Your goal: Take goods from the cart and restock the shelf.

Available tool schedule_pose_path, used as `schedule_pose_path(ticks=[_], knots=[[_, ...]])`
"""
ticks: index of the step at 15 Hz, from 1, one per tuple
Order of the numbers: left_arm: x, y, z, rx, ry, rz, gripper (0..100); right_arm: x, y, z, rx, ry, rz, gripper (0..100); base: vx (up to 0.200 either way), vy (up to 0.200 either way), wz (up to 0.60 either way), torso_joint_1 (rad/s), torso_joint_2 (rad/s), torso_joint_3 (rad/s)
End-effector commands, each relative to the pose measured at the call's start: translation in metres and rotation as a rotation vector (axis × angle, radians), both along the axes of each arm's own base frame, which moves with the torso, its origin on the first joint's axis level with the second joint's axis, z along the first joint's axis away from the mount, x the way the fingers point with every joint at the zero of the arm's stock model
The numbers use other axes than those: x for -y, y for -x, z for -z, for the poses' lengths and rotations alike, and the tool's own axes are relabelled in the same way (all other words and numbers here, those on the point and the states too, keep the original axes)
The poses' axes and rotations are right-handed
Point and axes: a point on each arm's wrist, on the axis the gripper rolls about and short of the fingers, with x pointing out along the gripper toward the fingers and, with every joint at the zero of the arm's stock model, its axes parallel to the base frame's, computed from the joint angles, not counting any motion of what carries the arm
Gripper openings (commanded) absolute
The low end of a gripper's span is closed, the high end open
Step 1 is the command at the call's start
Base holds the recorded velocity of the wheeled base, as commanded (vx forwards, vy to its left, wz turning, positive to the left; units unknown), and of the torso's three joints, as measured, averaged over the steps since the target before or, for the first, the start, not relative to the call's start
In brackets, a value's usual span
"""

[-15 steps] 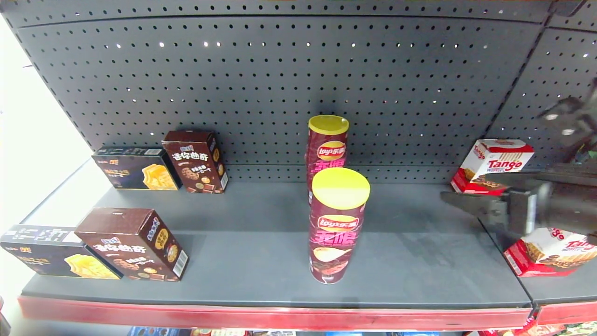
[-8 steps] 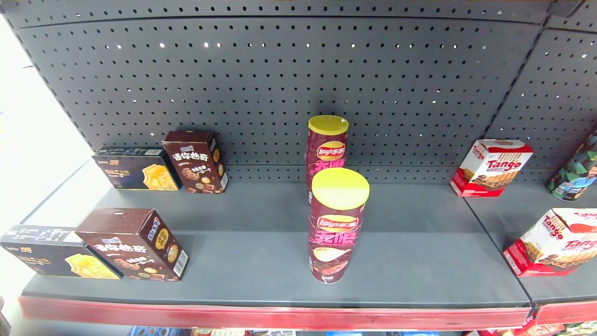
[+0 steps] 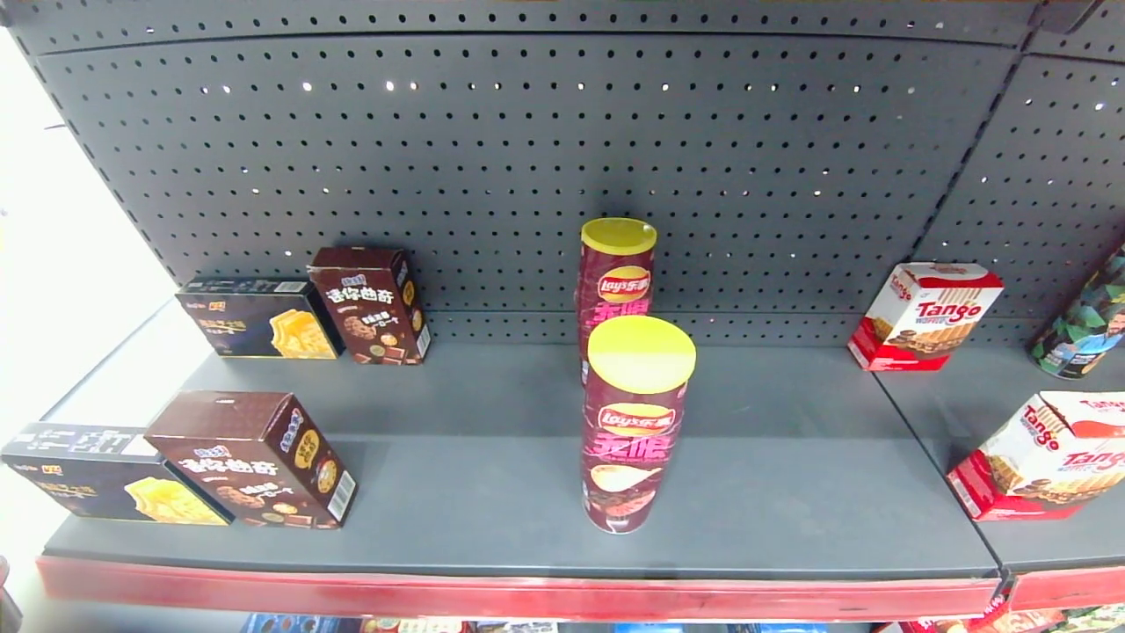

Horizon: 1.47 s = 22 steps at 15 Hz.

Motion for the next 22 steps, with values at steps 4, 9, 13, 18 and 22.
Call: schedule_pose_path(ticks=[4,9,13,18,22], knots=[[0.0,-0.0001,-0.0001,0.0,0.002,0.0,100,0.0006,0.0064,0.005,0.079,-0.047,0.123,100,0.0,0.0,0.0,0.0,0.0,0.0],[0.0,-0.0001,0.0,-0.001,-0.003,0.004,100,0.0006,0.007,0.0053,0.085,-0.042,0.125,100,0.0,0.0,0.0,0.0,0.0,0.0],[-0.0001,-0.0003,-0.0001,0.004,0.014,-0.008,100,0.0002,0.007,0.0054,0.083,-0.041,0.109,100,0.0,0.0,0.0,0.0,0.0,0.0],[-0.0002,-0.0004,-0.0001,0.004,0.017,-0.011,100,0.0003,0.007,0.0054,0.083,-0.041,0.108,100,-0.04,0.0,0.0,0.001,0.0,0.0],[-0.0002,-0.0005,0.0003,0.002,0.011,-0.008,100,0.0003,0.007,0.0053,0.085,-0.041,0.108,100,0.0,0.0,0.0,0.0,0.0,0.0]])
